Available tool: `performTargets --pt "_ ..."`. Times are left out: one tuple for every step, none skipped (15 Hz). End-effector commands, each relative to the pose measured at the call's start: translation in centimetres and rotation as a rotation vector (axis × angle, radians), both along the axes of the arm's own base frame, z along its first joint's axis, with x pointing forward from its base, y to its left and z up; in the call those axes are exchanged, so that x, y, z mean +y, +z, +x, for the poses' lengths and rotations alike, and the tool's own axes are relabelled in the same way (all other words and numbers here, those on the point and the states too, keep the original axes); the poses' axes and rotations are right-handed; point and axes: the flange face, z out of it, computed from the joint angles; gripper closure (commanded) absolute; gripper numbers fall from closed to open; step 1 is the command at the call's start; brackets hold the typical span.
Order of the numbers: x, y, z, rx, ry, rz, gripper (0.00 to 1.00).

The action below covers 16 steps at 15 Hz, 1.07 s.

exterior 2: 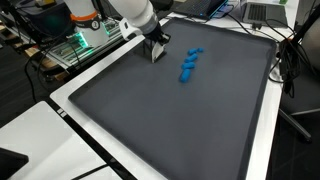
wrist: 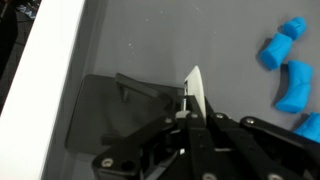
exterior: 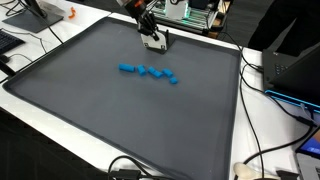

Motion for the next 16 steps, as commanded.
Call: performTargets --pt "0.4 -0.1 -1.0 -0.035 -0.024 -0.005 0.99" --pt "0.4 -0.2 -1.0 -0.034 -0.025 -0.006 0.99" --pt "0.5 -0.3 -1.1 -0.026 -0.024 -0.011 0.99" --pt "0.5 -0.3 -1.2 -0.027 -0.024 -0.014 0.99" --pt "0.5 -0.4 -1.2 -0.027 -0.023 -0.016 0.99" --pt "0.6 -0.4 -1.1 -0.028 -0.022 -0.019 0.99" --pt "0.7 -0.4 -1.1 -0.028 -0.021 -0.020 0.99" --pt "0.8 -0.5 -1.1 -0.029 -0.018 -0.023 0.99" --pt "0.9 -0.6 -1.1 -0.029 -0.018 -0.030 0.99" --pt "1.0 -0.7 -1.1 -0.026 -0.019 -0.034 0.99" --pt "1.0 -0.9 -1.2 -0.025 -0.019 -0.043 0.99" --pt "1.1 -1.0 -1.3 -0.021 -0.016 -0.044 0.99" --pt "1.1 -1.1 -1.4 -0.020 -0.016 -0.055 0.99" --pt "1.2 -1.1 -1.5 -0.021 -0.016 -0.056 0.99" --pt "1.2 -1.1 -1.7 -0.022 -0.014 -0.057 0.99" --pt "1.3 -1.1 -1.8 -0.020 -0.013 -0.065 0.99"
